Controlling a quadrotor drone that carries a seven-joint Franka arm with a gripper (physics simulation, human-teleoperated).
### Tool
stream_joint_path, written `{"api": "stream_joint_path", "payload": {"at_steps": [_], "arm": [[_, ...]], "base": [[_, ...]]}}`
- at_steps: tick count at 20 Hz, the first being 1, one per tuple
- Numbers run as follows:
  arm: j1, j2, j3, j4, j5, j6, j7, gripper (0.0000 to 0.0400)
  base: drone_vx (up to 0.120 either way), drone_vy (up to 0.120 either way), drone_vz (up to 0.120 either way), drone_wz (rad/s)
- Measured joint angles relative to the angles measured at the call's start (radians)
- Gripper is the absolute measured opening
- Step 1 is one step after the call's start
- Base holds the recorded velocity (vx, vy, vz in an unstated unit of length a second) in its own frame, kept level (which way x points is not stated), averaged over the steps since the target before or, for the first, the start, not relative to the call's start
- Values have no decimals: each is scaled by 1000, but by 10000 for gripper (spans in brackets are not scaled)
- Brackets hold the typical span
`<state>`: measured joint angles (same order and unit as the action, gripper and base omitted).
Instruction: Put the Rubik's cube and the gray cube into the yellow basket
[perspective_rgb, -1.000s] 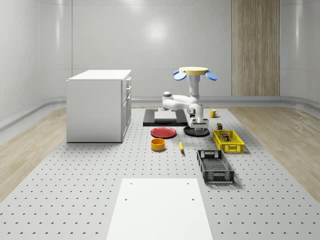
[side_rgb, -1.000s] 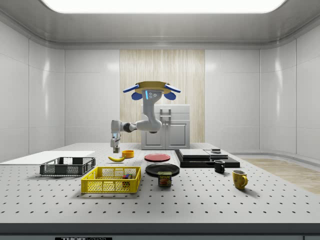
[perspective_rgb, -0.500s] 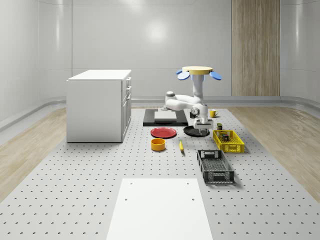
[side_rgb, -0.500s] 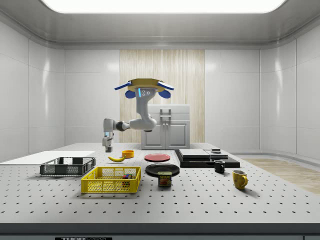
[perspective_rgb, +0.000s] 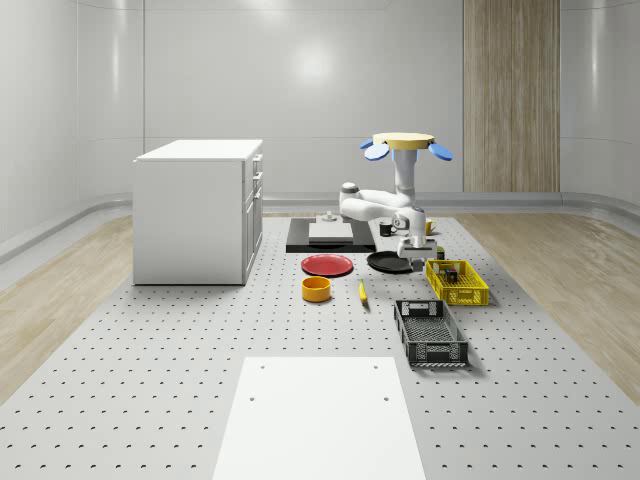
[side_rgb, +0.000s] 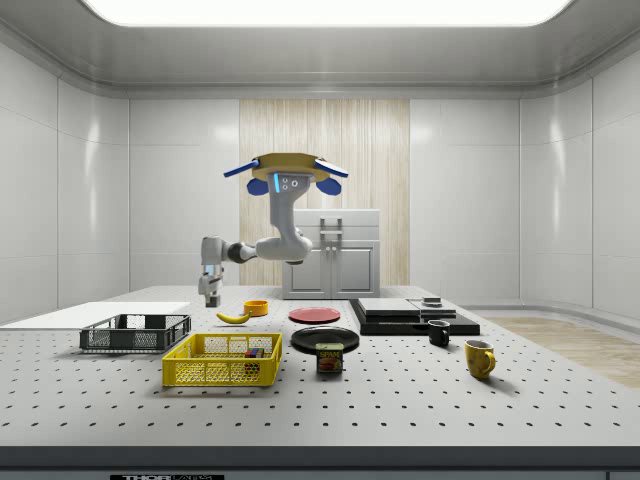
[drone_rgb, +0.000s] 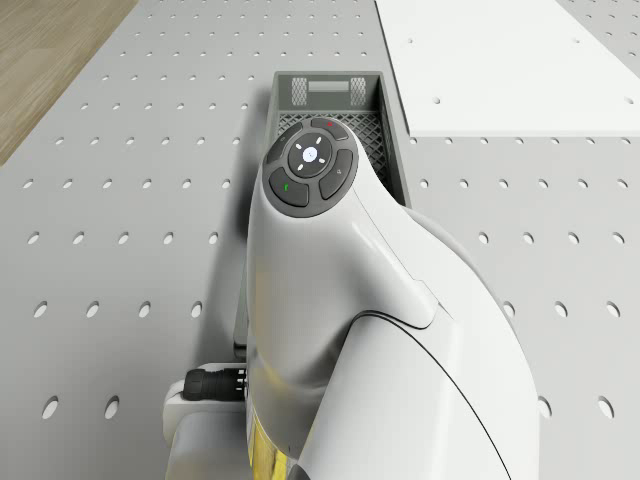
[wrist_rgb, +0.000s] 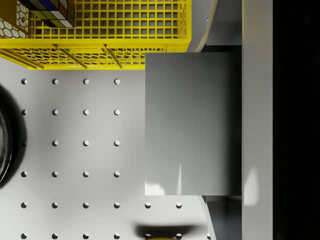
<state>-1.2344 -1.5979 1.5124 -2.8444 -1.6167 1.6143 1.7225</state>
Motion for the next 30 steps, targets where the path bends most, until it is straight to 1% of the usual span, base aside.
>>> {"api": "stream_joint_path", "payload": {"at_steps": [12, 30], "arm": [[0, -6, 1, 0, 2, 5, 0, 251], [-1, -11, 1, 0, 4, 10, 0, 251]], "base": [[-120, 120, 0, 0], [0, 120, 0, 0]]}}
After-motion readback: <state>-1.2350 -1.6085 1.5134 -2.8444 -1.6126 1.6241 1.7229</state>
